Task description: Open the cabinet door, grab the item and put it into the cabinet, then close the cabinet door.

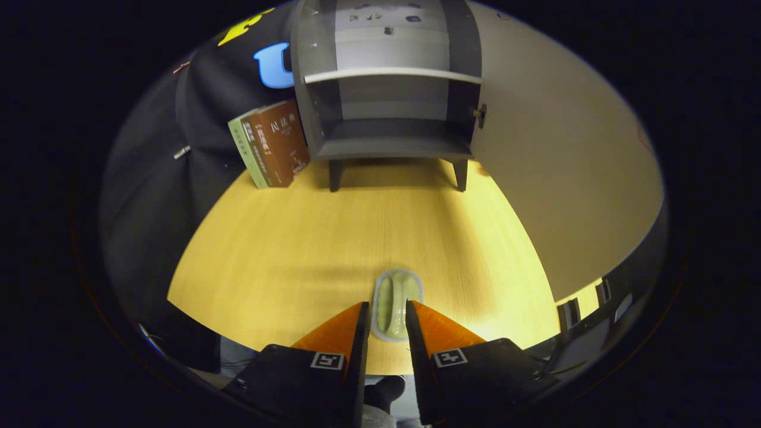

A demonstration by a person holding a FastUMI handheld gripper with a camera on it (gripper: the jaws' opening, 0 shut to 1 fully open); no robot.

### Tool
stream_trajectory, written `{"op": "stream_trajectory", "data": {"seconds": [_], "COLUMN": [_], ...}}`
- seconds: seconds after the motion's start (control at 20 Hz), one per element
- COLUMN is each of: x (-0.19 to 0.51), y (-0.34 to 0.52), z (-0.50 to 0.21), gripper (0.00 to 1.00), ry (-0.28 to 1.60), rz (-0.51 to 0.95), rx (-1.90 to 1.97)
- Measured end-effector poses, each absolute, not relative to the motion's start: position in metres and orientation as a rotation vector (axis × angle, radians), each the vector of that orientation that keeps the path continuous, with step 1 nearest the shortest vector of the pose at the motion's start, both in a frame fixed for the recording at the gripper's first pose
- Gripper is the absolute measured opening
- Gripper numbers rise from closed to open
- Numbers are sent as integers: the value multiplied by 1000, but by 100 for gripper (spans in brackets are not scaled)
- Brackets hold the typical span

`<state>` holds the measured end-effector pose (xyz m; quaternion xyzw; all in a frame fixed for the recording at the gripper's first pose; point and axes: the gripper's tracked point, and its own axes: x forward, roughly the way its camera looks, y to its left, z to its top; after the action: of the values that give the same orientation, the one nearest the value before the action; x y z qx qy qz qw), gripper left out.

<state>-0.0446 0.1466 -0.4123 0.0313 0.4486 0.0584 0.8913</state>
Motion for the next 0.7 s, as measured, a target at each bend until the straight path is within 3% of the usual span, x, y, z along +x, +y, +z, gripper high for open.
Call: {"op": "stream_trajectory", "data": {"seconds": [0.7], "x": [-16], "y": [144], "z": [-511], "gripper": [44], "ry": [1206], "rz": [157], "rx": [-56]}}
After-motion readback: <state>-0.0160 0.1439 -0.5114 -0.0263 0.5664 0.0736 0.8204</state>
